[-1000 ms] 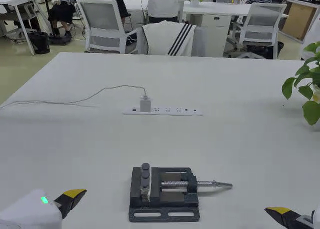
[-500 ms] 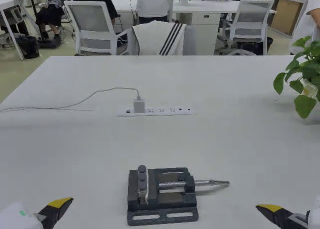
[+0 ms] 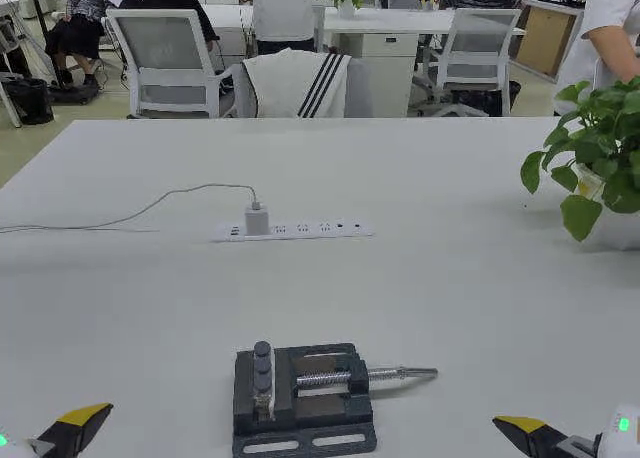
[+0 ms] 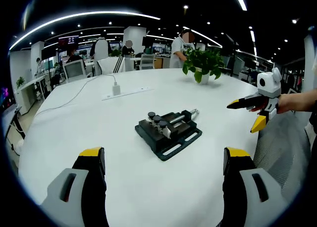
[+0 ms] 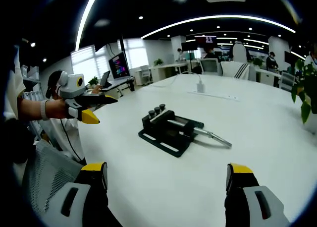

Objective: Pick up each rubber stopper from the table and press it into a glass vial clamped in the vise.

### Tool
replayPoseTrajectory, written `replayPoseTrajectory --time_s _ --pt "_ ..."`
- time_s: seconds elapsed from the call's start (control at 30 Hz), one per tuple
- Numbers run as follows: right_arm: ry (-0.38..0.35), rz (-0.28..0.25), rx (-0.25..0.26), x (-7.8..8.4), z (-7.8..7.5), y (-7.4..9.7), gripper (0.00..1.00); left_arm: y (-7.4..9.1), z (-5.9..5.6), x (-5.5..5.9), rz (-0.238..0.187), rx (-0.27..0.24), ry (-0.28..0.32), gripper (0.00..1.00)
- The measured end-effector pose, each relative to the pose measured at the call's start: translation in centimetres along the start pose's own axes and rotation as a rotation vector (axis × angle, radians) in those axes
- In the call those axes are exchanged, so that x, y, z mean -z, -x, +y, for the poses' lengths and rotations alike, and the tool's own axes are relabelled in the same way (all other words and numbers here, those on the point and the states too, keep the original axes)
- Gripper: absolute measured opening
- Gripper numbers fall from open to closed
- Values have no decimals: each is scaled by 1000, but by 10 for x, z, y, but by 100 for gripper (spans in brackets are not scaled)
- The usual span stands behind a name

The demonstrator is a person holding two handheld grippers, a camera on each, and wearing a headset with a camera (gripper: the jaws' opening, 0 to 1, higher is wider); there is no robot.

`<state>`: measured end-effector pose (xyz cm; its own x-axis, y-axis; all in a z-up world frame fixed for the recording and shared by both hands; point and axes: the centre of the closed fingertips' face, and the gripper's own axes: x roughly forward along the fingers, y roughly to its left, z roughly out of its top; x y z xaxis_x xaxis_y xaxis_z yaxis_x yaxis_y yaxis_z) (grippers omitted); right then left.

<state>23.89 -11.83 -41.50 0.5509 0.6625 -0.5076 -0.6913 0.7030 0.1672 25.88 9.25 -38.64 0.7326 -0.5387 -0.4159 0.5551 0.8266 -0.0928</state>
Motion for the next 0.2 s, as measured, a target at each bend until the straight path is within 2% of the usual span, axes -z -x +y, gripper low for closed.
replayPoseTrajectory --time_s 0.1,0.2 --pt "-1 -7 -4 1 4 -2 99 0 -3 3 2 1 -2 99" --pt "1 -2 -8 5 6 -6 99 0 -2 6 -8 -6 5 99"
